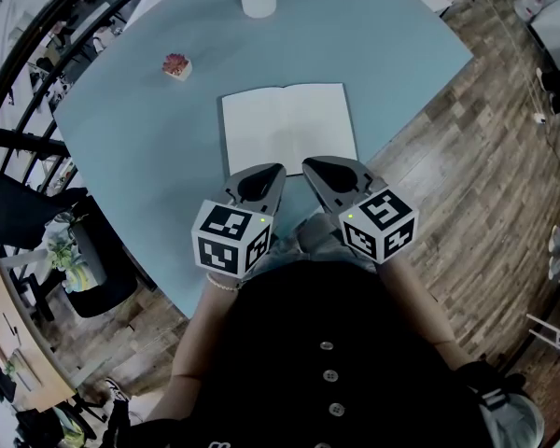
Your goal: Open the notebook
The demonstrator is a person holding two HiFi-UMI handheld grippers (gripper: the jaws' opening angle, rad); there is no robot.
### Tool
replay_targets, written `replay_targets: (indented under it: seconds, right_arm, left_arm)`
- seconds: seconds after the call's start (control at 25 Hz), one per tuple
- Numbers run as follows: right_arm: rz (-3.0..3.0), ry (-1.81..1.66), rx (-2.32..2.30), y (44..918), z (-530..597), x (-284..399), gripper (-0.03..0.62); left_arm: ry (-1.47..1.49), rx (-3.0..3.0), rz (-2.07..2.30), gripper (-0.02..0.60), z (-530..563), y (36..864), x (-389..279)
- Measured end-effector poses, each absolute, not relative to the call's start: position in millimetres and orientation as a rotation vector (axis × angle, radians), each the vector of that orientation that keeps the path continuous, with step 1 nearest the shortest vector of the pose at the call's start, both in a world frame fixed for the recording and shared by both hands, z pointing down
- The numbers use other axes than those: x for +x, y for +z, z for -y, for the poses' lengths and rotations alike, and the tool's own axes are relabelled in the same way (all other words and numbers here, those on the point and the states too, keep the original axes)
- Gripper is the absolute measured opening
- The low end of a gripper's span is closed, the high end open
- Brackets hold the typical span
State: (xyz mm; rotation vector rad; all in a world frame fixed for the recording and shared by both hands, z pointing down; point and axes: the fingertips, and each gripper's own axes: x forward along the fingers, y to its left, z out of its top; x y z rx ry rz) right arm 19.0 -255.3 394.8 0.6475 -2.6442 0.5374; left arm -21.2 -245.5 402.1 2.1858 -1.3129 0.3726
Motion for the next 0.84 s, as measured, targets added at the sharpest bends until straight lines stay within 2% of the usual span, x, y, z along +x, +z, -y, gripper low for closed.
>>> replay_targets:
  seconds: [0.84]
  right_arm:
    - [2.64, 0.564, 0.649, 395.7, 252.8, 22.5, 0.002]
  left_arm:
    - [0.374, 2.181, 1.322, 0.017, 244.1, 400.0, -20.0]
